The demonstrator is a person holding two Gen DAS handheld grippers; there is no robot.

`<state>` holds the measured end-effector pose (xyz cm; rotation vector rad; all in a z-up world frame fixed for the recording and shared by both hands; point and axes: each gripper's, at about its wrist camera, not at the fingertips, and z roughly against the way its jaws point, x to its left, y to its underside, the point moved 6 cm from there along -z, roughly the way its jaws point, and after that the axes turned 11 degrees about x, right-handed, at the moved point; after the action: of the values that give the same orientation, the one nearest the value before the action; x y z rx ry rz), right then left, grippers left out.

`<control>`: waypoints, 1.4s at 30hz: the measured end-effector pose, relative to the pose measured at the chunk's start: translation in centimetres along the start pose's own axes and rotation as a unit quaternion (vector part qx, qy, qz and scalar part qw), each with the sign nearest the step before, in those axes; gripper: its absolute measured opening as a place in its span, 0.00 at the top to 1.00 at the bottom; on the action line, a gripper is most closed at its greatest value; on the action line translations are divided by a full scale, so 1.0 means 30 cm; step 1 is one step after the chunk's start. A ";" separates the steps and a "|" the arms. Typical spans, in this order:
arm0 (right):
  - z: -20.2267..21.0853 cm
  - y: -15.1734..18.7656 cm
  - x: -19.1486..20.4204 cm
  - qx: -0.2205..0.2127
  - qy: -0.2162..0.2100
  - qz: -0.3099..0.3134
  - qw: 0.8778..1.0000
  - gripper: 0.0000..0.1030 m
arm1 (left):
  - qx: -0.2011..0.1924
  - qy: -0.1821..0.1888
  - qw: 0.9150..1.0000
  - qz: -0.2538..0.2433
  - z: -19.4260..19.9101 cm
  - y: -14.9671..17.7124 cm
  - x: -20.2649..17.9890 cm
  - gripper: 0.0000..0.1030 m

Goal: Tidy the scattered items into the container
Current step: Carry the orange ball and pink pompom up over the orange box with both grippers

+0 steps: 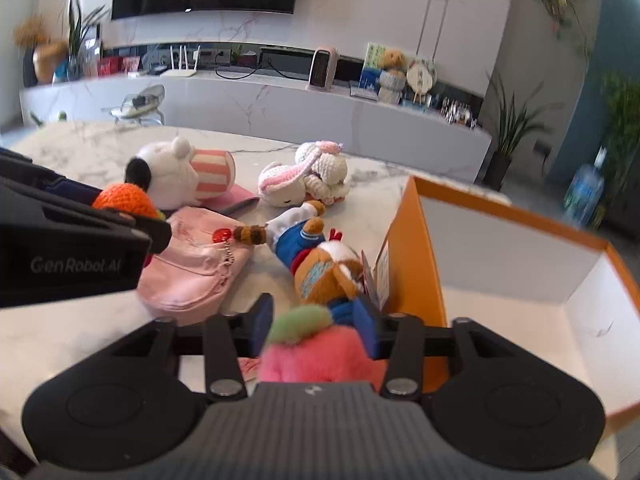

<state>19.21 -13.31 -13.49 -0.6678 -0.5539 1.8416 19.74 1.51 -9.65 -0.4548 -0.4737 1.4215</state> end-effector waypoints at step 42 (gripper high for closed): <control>0.261 -0.121 -0.072 -0.144 0.085 0.023 0.986 0.98 | -0.062 0.009 0.998 -0.016 0.195 -0.069 -0.093 0.56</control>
<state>17.04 -14.60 -4.96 -1.0286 -0.7041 1.7422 17.89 -1.38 -3.78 -0.5569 -0.5546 1.3607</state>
